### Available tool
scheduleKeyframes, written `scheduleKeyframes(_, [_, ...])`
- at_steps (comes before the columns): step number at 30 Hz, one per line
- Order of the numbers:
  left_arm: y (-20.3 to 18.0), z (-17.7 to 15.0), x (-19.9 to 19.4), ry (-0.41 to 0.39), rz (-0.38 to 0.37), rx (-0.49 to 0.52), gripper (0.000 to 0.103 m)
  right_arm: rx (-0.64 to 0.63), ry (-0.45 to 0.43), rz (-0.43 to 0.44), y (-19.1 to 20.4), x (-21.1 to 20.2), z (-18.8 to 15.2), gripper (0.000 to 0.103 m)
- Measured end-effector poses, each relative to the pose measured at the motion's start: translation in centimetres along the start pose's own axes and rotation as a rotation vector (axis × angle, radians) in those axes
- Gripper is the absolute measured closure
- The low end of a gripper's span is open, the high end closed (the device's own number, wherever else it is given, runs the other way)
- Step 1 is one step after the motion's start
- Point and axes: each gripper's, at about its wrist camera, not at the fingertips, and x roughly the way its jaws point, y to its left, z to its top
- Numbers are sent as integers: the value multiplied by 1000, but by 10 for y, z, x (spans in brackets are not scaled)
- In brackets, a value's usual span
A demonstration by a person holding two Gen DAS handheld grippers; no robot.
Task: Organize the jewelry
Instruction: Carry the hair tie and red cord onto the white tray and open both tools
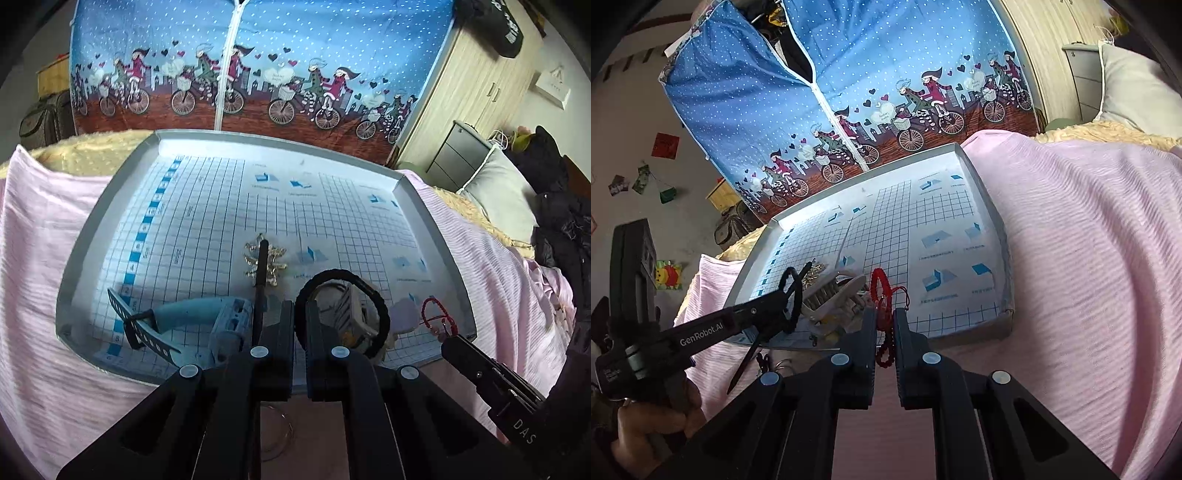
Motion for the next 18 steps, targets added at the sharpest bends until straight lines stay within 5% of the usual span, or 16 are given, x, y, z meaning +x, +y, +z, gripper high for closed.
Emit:
scheduleKeyframes(2, [3,-1,1,32,18,-17,99,21,-4,19,-1,0,2,92])
scheduleKeyframes(7, [6,1,-7,47,22,-64,93,8,-48,12,-1,-13,12,70])
scheduleKeyframes(9, [6,3,-18,15,2,-78,67,-6,-70,2,1,-22,16,65])
scheduleKeyframes(15, [6,10,-70,-120,-48,-104,13,-89,-164,-31,24,-54,24,32])
scheduleKeyframes(18, [5,9,-100,-190,-72,-89,4,-126,-210,-13,39,-69,27,14])
